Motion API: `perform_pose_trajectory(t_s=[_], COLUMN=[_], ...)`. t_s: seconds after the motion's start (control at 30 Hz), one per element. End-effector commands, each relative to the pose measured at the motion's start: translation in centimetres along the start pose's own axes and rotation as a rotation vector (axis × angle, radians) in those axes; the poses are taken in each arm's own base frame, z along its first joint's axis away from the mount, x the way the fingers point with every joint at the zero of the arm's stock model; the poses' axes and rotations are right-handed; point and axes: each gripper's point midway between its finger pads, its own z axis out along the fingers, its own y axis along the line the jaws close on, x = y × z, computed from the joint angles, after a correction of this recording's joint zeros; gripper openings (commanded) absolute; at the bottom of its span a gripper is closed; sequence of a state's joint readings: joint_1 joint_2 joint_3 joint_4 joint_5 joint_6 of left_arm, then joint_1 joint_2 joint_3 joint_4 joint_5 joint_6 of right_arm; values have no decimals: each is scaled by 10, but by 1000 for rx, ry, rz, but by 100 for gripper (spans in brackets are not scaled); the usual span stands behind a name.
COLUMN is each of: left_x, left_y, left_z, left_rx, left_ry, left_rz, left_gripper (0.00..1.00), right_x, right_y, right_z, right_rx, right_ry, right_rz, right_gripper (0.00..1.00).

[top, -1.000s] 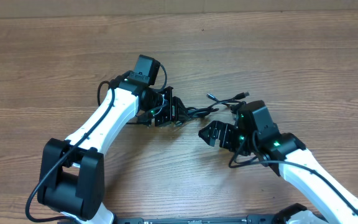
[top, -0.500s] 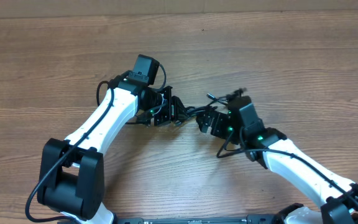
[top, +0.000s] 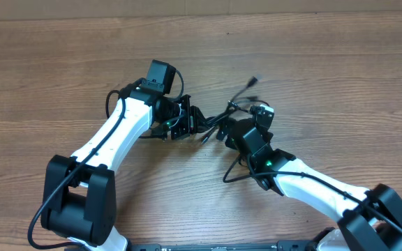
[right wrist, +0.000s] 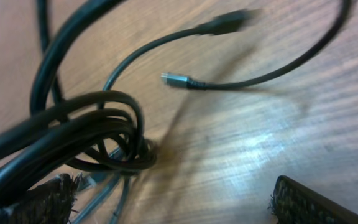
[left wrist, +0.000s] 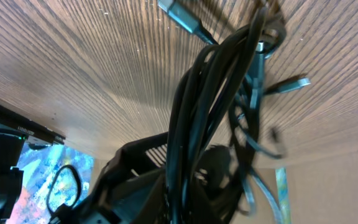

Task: Untangle cables

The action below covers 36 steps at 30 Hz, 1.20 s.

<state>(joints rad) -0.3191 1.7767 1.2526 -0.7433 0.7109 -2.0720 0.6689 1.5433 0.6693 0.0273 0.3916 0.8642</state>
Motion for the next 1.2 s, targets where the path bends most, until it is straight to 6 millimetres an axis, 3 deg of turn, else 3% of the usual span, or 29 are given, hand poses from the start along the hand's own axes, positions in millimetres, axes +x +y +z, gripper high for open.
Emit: perform_pose_trajectory(t_s=[0.0, 0.23, 0.4, 0.67, 0.97, 1.17], left_x=[16, 17, 17, 31, 56, 60], left_y=[2, 3, 2, 1, 16, 18], left_z=[-9, -9, -10, -18, -26, -27], left_rx=[-2, -5, -3, -24, -102, -110], left_ry=[48, 54, 54, 165, 326, 347], left_rz=[9, 9, 8, 10, 77, 100], left_gripper=[4, 4, 4, 4, 4, 4], right_x=[-12, -12, 13, 18, -2, -11], right_y=[-3, 7, 36, 38, 44, 37], right_z=[8, 17, 14, 14, 13, 14], right_rx=[26, -16, -178, -198, -197, -145], right_ry=[-81, -96, 47, 63, -43, -87], right_rz=[59, 42, -160, -241, -333, -343], right_gripper=[100, 100, 100, 100, 100, 78])
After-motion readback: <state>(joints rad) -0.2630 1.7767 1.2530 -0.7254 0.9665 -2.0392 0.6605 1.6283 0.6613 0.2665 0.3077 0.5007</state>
